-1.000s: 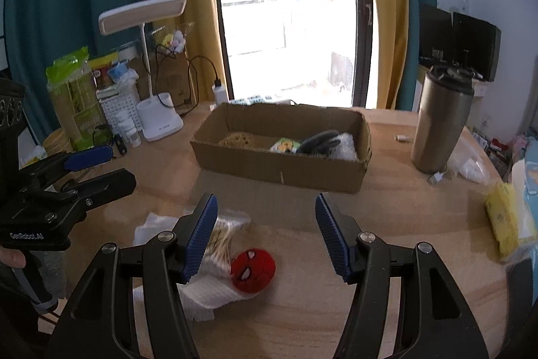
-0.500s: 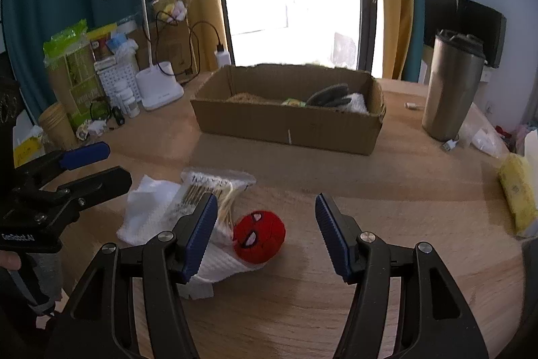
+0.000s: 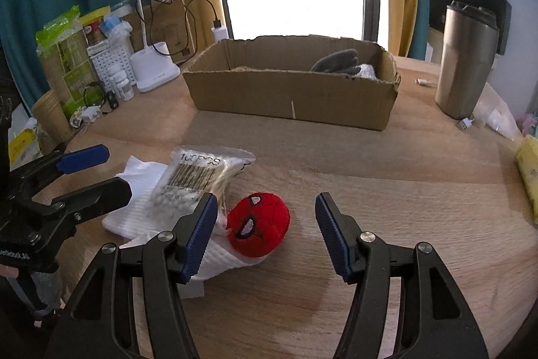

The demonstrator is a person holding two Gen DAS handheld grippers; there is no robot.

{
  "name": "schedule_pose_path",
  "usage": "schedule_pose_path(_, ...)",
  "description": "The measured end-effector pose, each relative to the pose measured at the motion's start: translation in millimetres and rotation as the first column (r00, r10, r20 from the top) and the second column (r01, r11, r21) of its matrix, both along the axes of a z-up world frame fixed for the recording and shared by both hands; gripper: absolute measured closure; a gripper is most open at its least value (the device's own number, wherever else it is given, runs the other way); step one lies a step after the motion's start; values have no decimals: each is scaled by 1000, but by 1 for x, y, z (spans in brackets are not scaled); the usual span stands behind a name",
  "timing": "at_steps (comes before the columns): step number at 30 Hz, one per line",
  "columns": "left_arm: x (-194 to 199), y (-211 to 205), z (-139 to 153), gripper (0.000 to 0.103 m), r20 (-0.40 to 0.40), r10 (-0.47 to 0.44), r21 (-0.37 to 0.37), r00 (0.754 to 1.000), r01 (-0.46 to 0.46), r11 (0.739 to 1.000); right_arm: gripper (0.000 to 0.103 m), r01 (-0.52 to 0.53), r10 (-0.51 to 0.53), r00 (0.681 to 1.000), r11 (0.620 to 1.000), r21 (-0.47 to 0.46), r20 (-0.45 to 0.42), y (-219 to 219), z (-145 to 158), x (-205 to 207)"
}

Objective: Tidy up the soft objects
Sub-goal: 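Grasp the cotton swab bag with the left tool while the right tool grasps the red plush ball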

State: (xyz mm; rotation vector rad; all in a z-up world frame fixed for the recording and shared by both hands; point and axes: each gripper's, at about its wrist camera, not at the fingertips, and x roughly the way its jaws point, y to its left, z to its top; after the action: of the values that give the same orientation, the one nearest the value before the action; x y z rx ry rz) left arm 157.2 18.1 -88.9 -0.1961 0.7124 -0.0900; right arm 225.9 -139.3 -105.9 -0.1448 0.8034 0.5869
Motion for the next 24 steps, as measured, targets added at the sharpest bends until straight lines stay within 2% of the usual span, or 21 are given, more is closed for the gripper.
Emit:
schedule_pose_path(13,11,-18,-12,12,-48,-30,14,998,31,999,39,-16,17,997,1000,10,-74,3,-17,10)
schedule_pose_path(15,13,-19,-12,12,-52,-31,18,998,32,999,42,-25,26,996,1000,19,-90,2,-19,11)
schedule_pose_path(17,16,-21,-12,12,-55,-32,24,998,33,999,53,-40,42,994,999,23,-98,3,-20,12)
schedule_pose_path(20,19,-25,-12,12,-61,-35,33,998,37,999,62,-65,69,993,997,37,-99,4,-19,11)
schedule_pose_path(24,24,-32,-11,12,-65,-44,48,997,47,998,63,-76,80,994,996,55,-72,-2,-13,9)
